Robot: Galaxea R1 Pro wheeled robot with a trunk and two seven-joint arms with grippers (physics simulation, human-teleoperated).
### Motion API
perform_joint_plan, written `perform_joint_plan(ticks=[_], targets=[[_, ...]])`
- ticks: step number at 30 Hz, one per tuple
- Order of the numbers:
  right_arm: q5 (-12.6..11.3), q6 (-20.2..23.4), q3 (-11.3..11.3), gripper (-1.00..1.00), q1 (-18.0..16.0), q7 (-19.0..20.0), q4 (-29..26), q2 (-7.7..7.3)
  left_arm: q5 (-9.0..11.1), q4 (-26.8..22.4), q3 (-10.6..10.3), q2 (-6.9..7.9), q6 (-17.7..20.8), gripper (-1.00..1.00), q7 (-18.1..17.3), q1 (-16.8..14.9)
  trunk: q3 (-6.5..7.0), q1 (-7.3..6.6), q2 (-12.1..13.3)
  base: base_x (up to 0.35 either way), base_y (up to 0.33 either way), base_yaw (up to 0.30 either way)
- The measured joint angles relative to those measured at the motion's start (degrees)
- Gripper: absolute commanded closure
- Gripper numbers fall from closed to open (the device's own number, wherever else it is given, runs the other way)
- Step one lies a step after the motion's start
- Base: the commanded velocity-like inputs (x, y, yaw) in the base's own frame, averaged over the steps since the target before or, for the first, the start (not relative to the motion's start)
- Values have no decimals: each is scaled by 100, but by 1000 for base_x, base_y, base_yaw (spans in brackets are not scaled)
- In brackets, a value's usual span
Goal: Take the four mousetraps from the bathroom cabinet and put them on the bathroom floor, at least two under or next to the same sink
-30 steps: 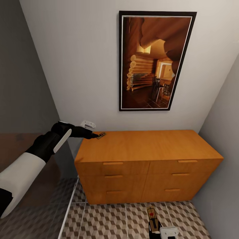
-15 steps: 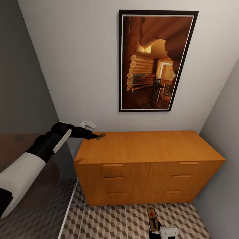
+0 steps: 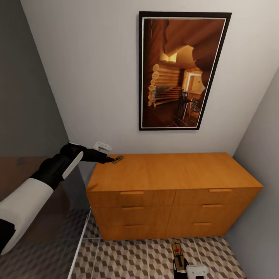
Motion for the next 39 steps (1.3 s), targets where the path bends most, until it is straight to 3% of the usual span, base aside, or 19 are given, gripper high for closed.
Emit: perform_joint_plan(ticks=[5,9,13,18,39], targets=[[4,-23,0,100,102,270,11,-9,2,14,0,0,-3,-100,0,0,0,0,0,0,0,0],[2,-233,-2,100,481,452,12,-29,1,-2,0,0,-4,-100,0,0,0,0,0,0,0,0],[0,-878,-6,100,1122,495,14,-56,2,-26,0,-6,-3,-100,0,0,-1,-1,-1,0,0,0],[-17,-1019,-11,100,1472,492,6,-66,2,-33,0,-8,-4,-100,0,0,0,0,0,0,0,0],[-27,-963,-22,100,1577,499,-19,-20,1,-31,-21,-17,-4,-100,0,0,0,-1,0,42,0,0]])
